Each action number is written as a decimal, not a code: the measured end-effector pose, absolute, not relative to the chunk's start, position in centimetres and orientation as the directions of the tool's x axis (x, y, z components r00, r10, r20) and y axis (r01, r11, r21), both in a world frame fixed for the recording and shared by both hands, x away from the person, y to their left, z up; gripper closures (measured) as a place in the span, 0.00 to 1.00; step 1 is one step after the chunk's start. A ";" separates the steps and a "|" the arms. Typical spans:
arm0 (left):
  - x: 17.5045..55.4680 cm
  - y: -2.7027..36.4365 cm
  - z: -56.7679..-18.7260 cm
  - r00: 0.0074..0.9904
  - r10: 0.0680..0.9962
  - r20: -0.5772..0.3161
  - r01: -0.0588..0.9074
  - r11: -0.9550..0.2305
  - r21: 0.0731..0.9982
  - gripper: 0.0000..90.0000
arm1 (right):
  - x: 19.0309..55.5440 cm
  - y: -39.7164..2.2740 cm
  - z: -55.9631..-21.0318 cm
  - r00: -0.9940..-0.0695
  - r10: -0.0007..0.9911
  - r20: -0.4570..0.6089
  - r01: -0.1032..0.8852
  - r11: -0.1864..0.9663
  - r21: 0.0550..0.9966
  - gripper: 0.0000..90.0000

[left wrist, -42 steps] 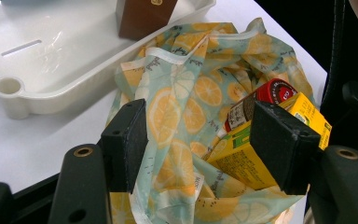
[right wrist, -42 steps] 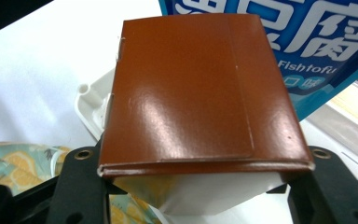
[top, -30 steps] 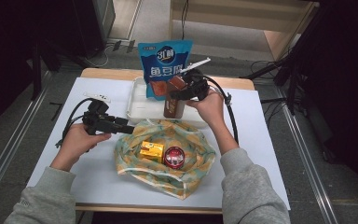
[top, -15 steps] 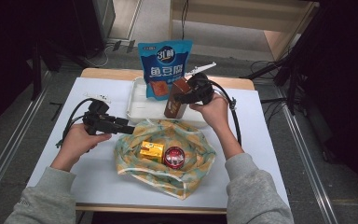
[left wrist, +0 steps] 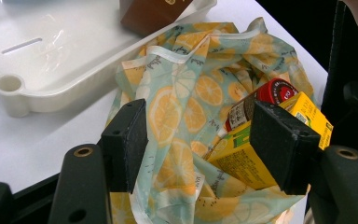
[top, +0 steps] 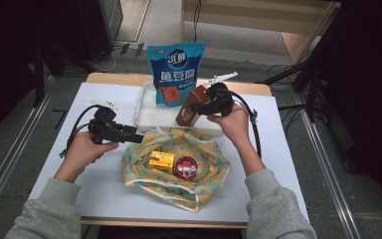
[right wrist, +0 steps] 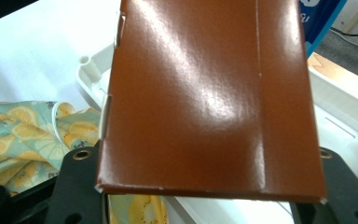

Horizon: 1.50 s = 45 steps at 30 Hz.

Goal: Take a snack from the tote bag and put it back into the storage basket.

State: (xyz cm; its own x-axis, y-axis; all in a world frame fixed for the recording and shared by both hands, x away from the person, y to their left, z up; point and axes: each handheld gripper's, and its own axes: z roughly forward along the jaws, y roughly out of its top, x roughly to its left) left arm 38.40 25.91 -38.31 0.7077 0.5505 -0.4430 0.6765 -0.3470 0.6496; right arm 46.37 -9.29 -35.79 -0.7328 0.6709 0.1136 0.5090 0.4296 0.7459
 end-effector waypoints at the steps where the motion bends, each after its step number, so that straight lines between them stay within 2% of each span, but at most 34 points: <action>1: 38.4 25.9 -38.3 0.706 0.551 -0.445 0.678 -0.345 0.649 0.41 | 46.3 -9.4 -35.8 -0.733 0.670 0.113 0.507 0.429 0.747 0.48; 35: 38.4 25.8 -38.4 0.707 0.552 -0.442 0.678 -0.352 0.646 0.41 | 44.8 -13.1 -37.2 -0.723 0.676 0.141 0.526 0.407 0.747 0.46; 45: 38.4 25.8 -38.4 0.706 0.552 -0.445 0.680 -0.352 0.643 0.41 | 44.3 -14.1 -37.6 -0.748 0.648 0.145 0.515 0.429 0.742 0.45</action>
State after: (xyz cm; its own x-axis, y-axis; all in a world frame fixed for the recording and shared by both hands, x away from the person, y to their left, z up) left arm 38.38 25.76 -38.43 0.7055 0.5517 -0.4447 0.6803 -0.3516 0.6431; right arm 44.26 -14.08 -37.63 -0.7476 0.6481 0.1451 0.5155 0.4285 0.7421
